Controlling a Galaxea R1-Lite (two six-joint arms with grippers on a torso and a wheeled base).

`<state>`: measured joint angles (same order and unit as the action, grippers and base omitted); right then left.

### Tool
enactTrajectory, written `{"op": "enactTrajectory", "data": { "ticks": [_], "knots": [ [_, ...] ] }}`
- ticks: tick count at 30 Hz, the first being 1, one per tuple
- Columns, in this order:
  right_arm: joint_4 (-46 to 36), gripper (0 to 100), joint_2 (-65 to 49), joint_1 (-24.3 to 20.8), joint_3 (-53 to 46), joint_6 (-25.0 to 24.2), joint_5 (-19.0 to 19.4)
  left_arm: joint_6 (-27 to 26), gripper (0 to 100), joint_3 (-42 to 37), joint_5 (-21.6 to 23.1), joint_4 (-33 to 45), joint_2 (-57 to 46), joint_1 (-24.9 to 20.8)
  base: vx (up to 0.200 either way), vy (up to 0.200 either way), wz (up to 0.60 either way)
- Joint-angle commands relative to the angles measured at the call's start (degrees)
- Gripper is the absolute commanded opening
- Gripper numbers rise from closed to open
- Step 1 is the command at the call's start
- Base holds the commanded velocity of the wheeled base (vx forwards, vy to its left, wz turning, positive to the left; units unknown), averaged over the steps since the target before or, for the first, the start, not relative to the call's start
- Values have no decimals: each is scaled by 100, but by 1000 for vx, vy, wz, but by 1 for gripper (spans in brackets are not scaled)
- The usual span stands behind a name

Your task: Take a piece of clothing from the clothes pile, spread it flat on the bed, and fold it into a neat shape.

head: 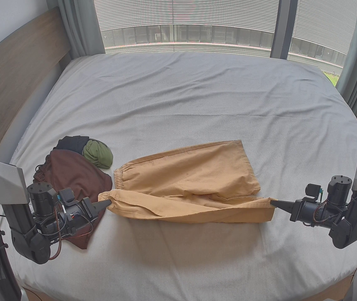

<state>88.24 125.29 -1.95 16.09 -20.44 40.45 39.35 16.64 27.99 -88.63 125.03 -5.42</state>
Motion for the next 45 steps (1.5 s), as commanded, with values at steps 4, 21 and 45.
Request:
{"op": "enactTrajectory", "data": {
  "ticks": [4, 21, 45],
  "knots": [
    [-43, 0, -31, -25, 562, -232, -19, 143, 0, 155, -285, -6, -66, -231, 0, 0, 0],
    [-623, 0, -146, 54, 1572, -689, -19, 336, 0, 252, -531, -6, -22, -398, 0, 0, 0],
    [-2539, 0, -884, 46, 3005, -689, -19, 899, 0, 630, -944, -6, 13, -389, 0, 0, 0]
  ]
}}
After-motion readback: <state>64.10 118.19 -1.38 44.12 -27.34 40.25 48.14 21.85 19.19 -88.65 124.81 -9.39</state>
